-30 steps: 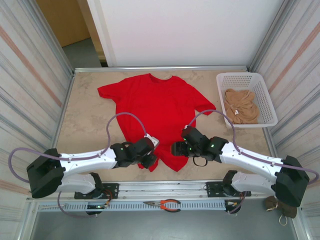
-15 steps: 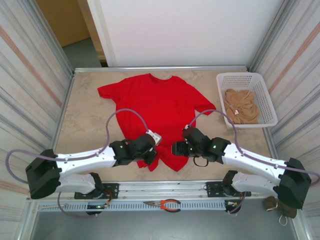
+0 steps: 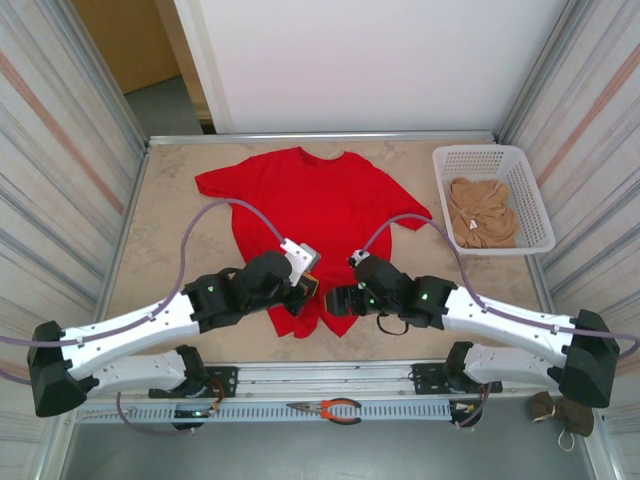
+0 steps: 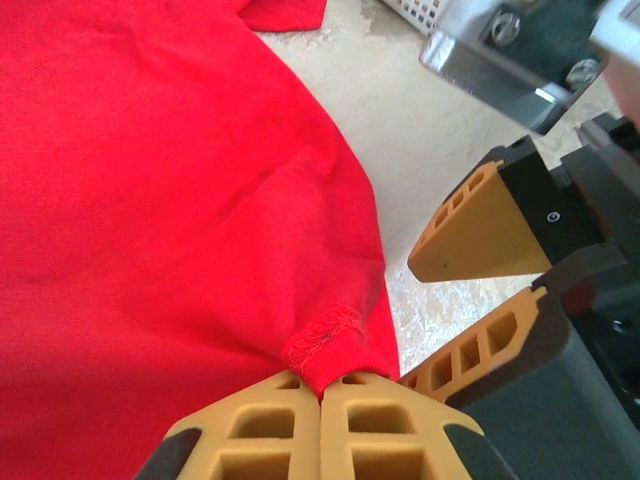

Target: Fold the inside-out t-shirt

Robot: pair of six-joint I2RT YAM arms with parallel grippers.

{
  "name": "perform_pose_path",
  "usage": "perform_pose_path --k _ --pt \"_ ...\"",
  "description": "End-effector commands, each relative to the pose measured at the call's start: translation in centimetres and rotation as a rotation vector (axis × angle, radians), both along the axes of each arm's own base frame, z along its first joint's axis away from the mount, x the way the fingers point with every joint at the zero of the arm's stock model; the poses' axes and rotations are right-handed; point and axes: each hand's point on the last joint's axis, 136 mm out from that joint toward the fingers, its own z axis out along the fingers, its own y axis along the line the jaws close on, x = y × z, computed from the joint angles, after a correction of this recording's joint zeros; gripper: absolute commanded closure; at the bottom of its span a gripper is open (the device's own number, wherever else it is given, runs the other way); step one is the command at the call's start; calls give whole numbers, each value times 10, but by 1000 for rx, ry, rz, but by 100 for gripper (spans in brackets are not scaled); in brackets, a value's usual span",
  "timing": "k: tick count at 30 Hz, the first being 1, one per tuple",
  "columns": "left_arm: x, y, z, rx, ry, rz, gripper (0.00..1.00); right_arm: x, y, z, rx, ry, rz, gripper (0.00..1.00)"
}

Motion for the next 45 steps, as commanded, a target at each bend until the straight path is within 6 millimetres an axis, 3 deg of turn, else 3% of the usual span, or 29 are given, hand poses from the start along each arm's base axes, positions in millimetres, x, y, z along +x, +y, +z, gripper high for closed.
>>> perform_pose_path --k 1,6,10,12,16,18,20,23,32,45 --pt "1 1 3 11 -12 -4 100 9 9 14 -2 -73 10 21" --pt "0 2 0 7 -6 -1 100 21 18 12 -24 -102 7 16" --pt "-1 2 -1 7 -1 -6 100 29 26 3 -46 -104 6 22" --pt "-2 2 -3 9 3 -8 100 32 29 1 -49 -105 11 37" --pt "-2 5 -9 20 6 2 100 35 28 6 -37 -108 7 84" --pt "0 8 -13 25 6 14 100 34 24 8 -29 -108 2 100" --pt "0 11 -20 33 6 24 100 34 20 10 -24 -109 -4 100" --pt "-1 13 -31 36 10 26 79 34 15 14 -13 -114 -13 100" --pt "-10 21 -67 63 37 32 44 33 9 14 -7 -111 -24 100" --pt "-15 8 -86 68 31 8 35 32 7 14 -10 -108 -30 100"
